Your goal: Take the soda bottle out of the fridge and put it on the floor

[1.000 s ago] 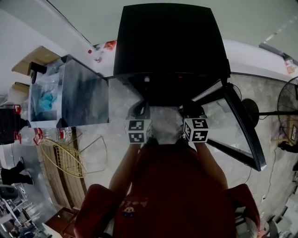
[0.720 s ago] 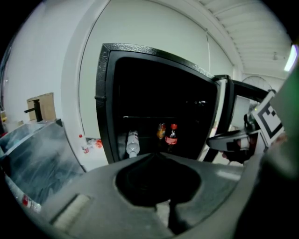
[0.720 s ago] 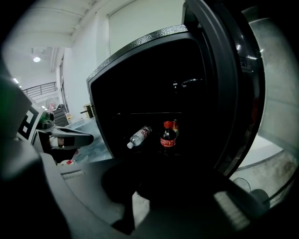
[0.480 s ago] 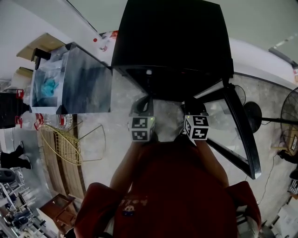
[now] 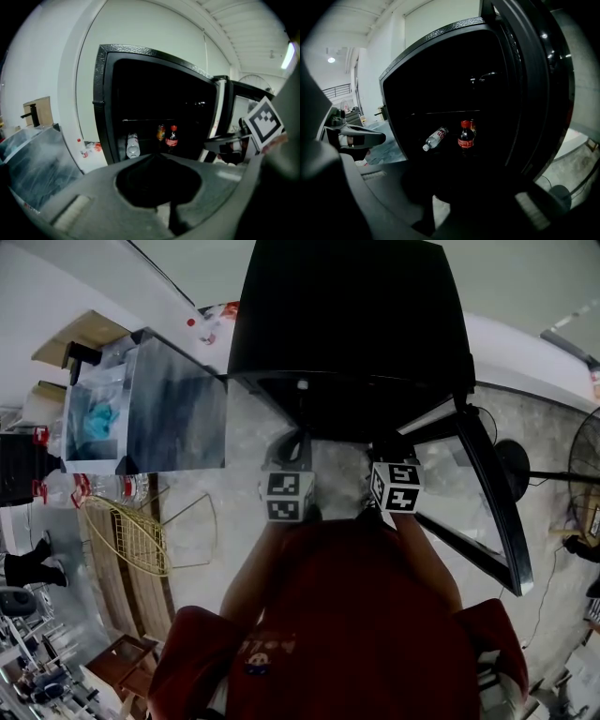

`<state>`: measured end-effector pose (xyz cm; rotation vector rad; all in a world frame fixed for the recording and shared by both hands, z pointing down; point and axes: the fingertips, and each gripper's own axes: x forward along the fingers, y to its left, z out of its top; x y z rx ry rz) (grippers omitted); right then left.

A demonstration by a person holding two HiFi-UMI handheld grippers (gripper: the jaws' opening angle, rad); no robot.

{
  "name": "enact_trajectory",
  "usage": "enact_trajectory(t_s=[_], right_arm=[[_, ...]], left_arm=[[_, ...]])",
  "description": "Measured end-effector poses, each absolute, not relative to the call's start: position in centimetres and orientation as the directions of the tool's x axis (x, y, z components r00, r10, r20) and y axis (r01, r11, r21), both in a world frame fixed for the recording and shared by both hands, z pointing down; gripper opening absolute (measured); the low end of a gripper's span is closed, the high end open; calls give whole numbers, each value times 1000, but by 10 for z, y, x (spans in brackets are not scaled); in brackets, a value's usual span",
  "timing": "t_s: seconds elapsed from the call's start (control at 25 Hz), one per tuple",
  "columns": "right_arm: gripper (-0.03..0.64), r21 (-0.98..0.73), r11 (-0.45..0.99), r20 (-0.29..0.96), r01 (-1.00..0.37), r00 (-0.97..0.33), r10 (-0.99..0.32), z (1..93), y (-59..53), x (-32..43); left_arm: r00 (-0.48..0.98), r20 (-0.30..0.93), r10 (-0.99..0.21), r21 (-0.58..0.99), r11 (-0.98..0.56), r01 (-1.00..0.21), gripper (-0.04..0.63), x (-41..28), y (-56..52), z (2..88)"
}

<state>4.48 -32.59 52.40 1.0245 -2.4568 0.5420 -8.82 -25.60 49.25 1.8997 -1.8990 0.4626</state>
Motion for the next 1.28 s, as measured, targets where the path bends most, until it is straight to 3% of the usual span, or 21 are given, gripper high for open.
enact_trajectory(t_s=[0.16, 1.04, 1.28], right_arm=[[11, -187, 642, 492, -743, -637, -593, 523, -334, 38], [184, -124, 599, 397, -791, -593, -700, 522, -389, -2], [222, -116, 577, 315, -808, -581, -751, 519, -410, -6]], left_arm=[[17, 499, -866, 54, 12, -998, 0, -91, -255, 489], [44, 452, -891, 45, -26, -999, 0, -107, -256, 475], [28, 454, -890, 36, -13, -999, 0, -115, -252, 476]])
